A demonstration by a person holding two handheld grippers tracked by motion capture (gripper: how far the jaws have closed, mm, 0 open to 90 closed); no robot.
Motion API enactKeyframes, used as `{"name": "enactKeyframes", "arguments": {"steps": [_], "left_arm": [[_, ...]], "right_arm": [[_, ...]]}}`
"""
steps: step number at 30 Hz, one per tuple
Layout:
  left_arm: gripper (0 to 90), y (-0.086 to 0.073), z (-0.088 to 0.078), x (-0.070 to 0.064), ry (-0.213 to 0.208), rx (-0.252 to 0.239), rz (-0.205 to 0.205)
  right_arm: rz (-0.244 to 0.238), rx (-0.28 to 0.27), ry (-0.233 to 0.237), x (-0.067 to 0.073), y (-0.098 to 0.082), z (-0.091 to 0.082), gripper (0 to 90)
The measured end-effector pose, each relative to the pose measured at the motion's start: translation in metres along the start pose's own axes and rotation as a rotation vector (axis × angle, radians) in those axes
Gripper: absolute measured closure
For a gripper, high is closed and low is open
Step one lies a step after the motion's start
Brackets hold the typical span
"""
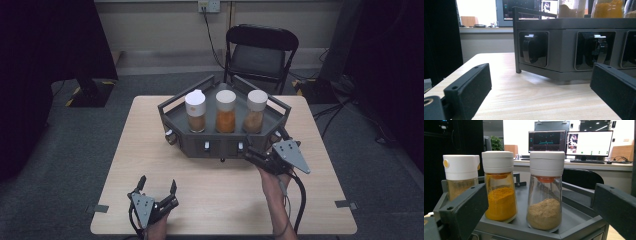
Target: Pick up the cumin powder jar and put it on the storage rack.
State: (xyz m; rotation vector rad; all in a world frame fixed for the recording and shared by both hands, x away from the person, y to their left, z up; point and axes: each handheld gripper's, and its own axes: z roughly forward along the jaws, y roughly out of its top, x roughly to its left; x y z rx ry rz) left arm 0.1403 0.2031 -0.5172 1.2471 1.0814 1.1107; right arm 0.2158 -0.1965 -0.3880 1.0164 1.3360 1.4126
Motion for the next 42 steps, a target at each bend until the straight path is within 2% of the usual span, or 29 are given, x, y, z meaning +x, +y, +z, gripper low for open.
{"name": "enactKeyframes", "arguments": {"steps": [4, 7, 17, 31, 39, 42], "left_arm": [[3.1, 0.0, 0.0, 0.0, 0.0, 0.0, 0.0], [3.1, 0.0, 0.0, 0.0, 0.0, 0.0, 0.0], [3.1, 0.0, 0.0, 0.0, 0.0, 0.0, 0.0], [3.1, 0.0, 0.0, 0.0, 0.0, 0.0, 0.0], [3.1, 0.0, 0.0, 0.0, -0.002, 0.0, 0.0], [3.1, 0.0, 0.0, 0.0, -0.001, 0.0, 0.0]], "right_arm": [[-0.014, -0.015, -0.01, 0.002, -0.005, -0.005, 0.0], [-0.005, -0.002, -0.008, 0.001, -0.007, -0.008, 0.0], [0.009, -0.024, -0.024, 0.0, -0.02, -0.021, 0.0], [0.007, -0.022, -0.038, 0.0, -0.031, -0.036, 0.0], [0.02, -0.047, -0.042, 0.001, -0.039, -0.048, 0.0], [0.02, -0.063, -0.057, 0.005, -0.047, -0.054, 0.0]]}}
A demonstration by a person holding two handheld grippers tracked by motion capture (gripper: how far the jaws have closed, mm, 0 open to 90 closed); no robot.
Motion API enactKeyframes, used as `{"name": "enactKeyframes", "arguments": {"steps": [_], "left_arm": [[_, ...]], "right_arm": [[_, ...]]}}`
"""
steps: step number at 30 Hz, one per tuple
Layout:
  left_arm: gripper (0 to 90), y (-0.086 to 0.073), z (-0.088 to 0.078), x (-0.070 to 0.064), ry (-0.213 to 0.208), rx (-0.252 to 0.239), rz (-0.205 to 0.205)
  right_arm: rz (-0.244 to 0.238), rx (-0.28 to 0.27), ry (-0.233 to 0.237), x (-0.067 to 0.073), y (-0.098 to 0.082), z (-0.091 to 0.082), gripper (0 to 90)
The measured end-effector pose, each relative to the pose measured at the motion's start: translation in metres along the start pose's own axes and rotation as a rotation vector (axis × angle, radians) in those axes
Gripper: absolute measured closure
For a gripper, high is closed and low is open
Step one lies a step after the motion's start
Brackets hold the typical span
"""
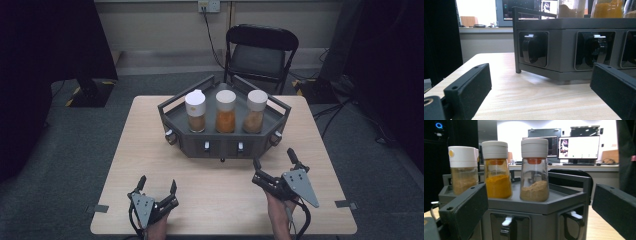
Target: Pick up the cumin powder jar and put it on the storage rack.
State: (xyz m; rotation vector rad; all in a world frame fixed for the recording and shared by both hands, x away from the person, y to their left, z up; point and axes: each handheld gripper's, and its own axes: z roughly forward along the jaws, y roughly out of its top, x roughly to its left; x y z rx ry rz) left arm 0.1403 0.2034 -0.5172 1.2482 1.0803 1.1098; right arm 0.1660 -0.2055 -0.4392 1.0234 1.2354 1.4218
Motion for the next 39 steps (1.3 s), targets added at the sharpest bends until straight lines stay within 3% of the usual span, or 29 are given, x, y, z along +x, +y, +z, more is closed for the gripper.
{"name": "enactKeyframes", "arguments": {"steps": [15, 23, 39], "left_arm": [[3.1, 0.0, 0.0, 0.0, 0.0, 0.0, 0.0], [3.1, 0.0, 0.0, 0.0, -0.002, 0.0, 0.0], [3.1, 0.0, 0.0, 0.0, -0.002, 0.0, 0.0]], "right_arm": [[0.006, 0.008, 0.008, 0.002, -0.016, -0.014, 0.0], [-0.01, -0.01, -0.028, 0.008, -0.03, -0.017, 0.0], [-0.001, 0.04, -0.033, 0.008, -0.051, -0.019, 0.0]]}}
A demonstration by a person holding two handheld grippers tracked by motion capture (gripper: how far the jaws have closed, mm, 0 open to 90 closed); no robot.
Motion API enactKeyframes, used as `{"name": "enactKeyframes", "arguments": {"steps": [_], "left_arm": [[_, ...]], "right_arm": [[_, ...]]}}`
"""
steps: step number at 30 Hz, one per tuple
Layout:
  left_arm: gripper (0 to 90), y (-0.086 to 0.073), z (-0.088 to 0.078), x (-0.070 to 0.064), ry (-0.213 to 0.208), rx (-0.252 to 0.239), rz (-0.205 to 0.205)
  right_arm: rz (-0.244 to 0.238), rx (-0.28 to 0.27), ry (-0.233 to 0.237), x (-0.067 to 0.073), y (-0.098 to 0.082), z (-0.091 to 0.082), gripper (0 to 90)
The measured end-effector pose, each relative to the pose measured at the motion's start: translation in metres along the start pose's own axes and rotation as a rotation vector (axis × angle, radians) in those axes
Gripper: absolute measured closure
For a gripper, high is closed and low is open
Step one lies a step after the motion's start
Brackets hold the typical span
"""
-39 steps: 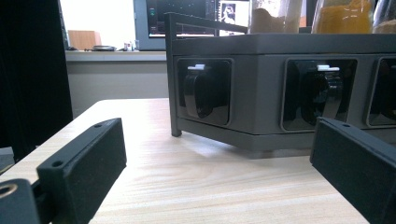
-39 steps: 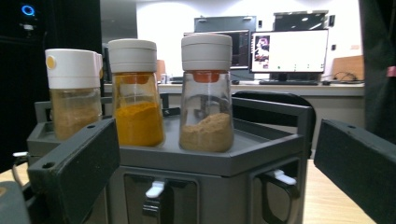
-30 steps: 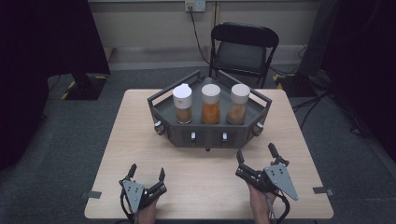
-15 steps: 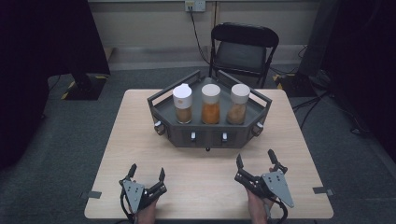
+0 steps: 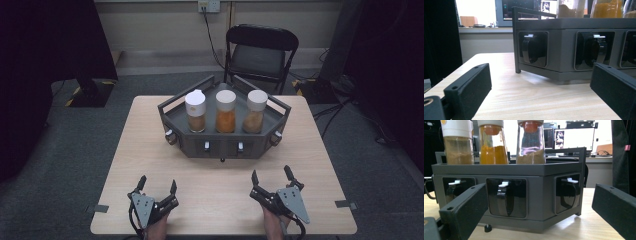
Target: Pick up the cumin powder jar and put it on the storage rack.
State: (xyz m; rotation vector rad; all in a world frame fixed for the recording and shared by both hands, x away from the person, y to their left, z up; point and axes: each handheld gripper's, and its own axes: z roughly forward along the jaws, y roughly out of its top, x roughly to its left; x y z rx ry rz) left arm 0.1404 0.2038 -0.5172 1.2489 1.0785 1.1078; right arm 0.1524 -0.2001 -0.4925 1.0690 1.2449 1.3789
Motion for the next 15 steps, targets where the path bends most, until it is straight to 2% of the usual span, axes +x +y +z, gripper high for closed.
{"name": "enactKeyframes", "arguments": {"steps": [6, 15], "left_arm": [[3.1, 0.0, 0.0, 0.0, 0.0, 0.0, 0.0], [3.1, 0.0, 0.0, 0.0, 0.0, 0.0, 0.0]], "right_arm": [[0.023, 0.008, 0.002, -0.001, -0.006, 0.0, 0.0], [0.014, 0.025, 0.008, 0.0, -0.012, 0.001, 0.0]]}}
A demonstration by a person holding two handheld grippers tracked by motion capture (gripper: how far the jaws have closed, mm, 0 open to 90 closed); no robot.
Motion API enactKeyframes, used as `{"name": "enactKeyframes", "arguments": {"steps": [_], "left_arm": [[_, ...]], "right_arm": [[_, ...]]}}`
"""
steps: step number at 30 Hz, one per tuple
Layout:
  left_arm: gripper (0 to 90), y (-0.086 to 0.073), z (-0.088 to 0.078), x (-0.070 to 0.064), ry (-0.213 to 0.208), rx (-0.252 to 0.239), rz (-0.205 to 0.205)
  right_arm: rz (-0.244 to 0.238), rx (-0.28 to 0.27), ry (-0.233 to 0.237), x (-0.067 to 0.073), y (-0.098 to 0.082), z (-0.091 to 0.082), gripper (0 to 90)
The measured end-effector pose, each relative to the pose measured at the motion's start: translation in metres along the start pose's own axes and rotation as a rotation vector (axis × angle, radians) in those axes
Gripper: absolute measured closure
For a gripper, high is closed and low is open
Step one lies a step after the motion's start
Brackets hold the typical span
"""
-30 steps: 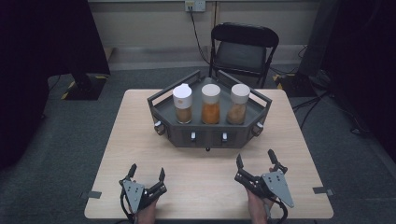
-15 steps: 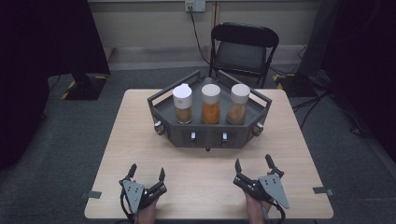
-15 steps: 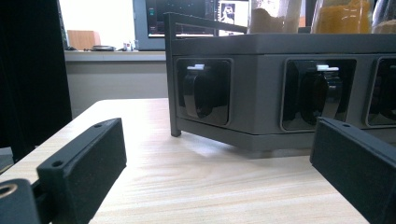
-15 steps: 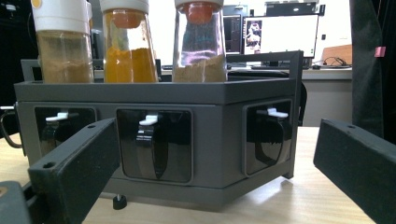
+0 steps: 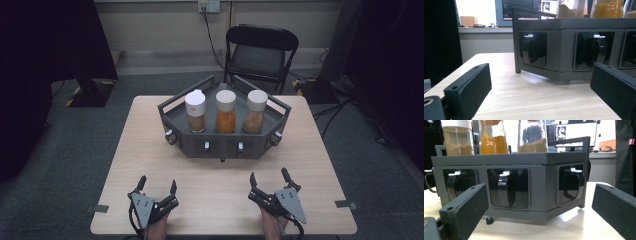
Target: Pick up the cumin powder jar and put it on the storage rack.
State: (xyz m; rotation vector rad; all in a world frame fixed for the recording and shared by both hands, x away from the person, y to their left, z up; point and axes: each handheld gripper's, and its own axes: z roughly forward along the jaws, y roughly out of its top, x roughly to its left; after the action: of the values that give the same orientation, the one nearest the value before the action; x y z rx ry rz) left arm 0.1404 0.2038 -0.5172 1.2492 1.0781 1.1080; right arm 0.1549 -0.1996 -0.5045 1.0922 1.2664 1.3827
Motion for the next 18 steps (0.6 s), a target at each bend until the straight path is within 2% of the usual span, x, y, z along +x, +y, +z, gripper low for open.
{"name": "enactKeyframes", "arguments": {"steps": [13, 18], "left_arm": [[3.1, 0.0, 0.0, 0.0, 0.0, 0.0, 0.0], [3.1, 0.0, 0.0, 0.0, 0.0, 0.0, 0.0]], "right_arm": [[0.022, 0.029, -0.003, -0.0016, -0.0083, -0.0004, 0.0], [0.016, 0.026, -0.006, -0.0014, -0.0102, -0.0011, 0.0]]}}
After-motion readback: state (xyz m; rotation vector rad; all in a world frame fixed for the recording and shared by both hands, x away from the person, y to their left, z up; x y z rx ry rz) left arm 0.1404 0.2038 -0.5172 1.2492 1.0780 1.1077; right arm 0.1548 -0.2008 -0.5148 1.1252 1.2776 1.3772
